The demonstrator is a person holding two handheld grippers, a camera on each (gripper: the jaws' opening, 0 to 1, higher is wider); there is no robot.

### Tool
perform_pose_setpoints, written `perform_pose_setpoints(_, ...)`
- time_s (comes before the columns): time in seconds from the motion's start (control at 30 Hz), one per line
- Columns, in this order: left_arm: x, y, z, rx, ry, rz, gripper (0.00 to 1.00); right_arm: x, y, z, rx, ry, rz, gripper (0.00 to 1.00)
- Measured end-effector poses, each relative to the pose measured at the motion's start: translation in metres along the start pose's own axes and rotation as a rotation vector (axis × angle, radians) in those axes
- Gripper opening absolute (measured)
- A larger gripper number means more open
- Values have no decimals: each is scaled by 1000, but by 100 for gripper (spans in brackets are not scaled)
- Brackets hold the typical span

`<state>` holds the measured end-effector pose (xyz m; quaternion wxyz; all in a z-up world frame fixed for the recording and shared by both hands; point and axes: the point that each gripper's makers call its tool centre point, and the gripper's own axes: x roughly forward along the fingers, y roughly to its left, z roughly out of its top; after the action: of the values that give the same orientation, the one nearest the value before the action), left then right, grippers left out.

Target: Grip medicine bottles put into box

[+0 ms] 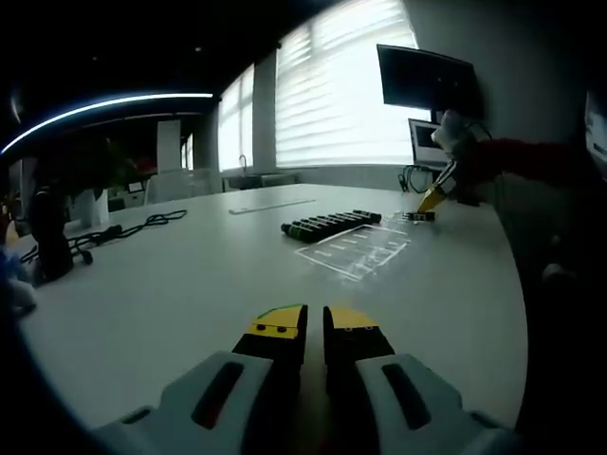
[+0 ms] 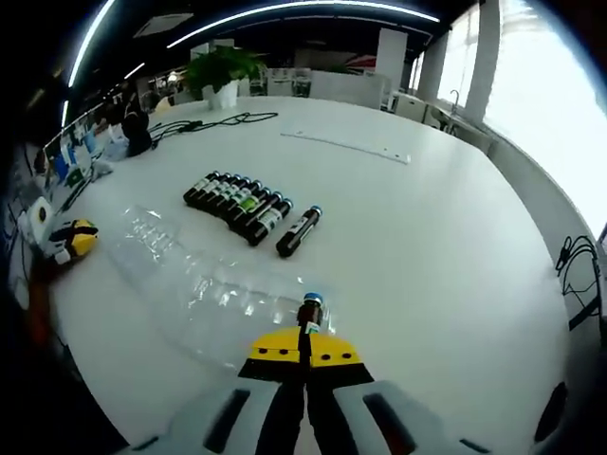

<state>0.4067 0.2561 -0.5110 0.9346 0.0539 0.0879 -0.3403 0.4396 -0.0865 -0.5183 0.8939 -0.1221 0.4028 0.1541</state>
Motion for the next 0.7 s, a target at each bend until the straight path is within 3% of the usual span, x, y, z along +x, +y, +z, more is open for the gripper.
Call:
perform_pose_setpoints(0.07,0,0,0,0,0,0,2,4,2,5,-2,-31,-6,0)
perform_pose_setpoints(0.53,0,0,1,0,-1,0,2,-1,4,6,-14,-44,-37,0)
perform_pose_setpoints(0.7,0,0,1,0,-3,-1,2,-7,4,16,-49,-102,-73,0)
